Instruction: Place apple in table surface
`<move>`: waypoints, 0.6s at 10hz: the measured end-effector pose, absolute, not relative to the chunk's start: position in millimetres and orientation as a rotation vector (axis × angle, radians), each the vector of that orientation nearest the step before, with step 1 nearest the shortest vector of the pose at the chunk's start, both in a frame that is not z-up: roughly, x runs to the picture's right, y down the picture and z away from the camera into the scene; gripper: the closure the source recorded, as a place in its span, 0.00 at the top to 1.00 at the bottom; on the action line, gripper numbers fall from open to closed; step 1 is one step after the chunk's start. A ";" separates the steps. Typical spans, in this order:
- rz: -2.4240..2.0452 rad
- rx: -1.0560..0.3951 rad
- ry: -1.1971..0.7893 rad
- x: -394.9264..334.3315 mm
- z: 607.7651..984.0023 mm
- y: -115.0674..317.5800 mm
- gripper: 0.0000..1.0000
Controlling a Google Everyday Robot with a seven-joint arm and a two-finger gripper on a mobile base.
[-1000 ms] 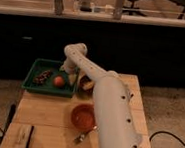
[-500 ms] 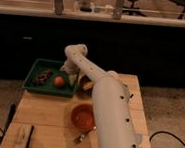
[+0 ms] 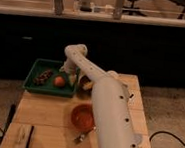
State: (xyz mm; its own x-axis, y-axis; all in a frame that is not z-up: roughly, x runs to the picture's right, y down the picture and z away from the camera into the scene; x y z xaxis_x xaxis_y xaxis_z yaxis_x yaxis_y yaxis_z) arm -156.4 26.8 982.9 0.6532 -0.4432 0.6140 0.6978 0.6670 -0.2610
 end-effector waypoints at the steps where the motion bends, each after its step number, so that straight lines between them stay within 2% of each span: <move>1: -0.699 -0.513 -0.554 -160.3 980.3 27.5 0.80; 6: -0.798 -0.537 -0.620 -181.6 965.6 34.6 0.80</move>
State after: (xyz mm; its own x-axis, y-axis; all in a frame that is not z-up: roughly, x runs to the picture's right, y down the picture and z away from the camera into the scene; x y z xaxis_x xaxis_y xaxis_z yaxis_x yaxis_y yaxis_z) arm -181.6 34.6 965.6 0.5426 -0.4861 0.6851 0.7840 0.5858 -0.2053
